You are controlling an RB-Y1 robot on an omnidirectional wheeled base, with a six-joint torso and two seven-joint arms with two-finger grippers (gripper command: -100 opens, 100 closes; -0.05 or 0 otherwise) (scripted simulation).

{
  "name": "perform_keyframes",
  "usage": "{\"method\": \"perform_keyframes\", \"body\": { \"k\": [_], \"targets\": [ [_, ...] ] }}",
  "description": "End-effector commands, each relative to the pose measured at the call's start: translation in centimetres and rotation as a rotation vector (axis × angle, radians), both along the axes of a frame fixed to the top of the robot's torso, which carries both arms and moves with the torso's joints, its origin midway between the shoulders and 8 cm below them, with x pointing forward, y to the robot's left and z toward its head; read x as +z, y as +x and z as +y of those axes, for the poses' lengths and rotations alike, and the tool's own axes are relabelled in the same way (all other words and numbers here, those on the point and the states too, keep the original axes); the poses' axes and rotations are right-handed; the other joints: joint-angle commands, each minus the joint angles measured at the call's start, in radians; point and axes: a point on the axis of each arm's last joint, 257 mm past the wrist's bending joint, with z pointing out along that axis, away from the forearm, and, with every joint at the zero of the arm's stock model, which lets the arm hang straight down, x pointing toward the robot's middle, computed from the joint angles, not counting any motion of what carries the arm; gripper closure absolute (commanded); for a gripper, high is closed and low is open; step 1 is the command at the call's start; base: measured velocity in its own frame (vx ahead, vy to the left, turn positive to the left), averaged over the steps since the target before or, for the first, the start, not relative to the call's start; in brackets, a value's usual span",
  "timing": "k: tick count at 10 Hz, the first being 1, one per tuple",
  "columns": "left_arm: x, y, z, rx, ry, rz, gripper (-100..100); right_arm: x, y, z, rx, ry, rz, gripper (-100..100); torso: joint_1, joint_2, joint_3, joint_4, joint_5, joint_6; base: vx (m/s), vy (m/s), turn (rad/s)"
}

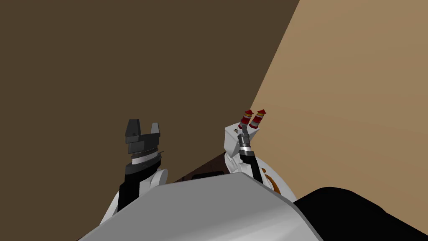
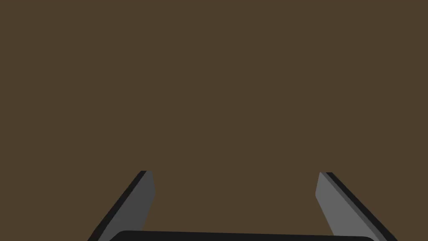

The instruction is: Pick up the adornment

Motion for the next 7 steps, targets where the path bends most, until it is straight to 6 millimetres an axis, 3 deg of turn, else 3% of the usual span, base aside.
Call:
{"method": "perform_keyframes", "body": {
  "k": [1,7],
  "targets": [
    [0.0,0.0,0.0,0.000,0.000,0.000,0,-0.4,0.6,0.8,0.023,-0.062,0.017,-100,0.000,0.000,0.000,0.000,0.000,0.000,-0.041,-0.027,-0.080],
    [0.0,0.0,0.0,0.000,0.000,0.000,0,-2.3,3.6,4.5,0.075,-0.298,0.063,-100,-0.007,0.006,0.003,0.001,-0.002,0.000,-0.091,-0.083,-0.119]
  ]
}}
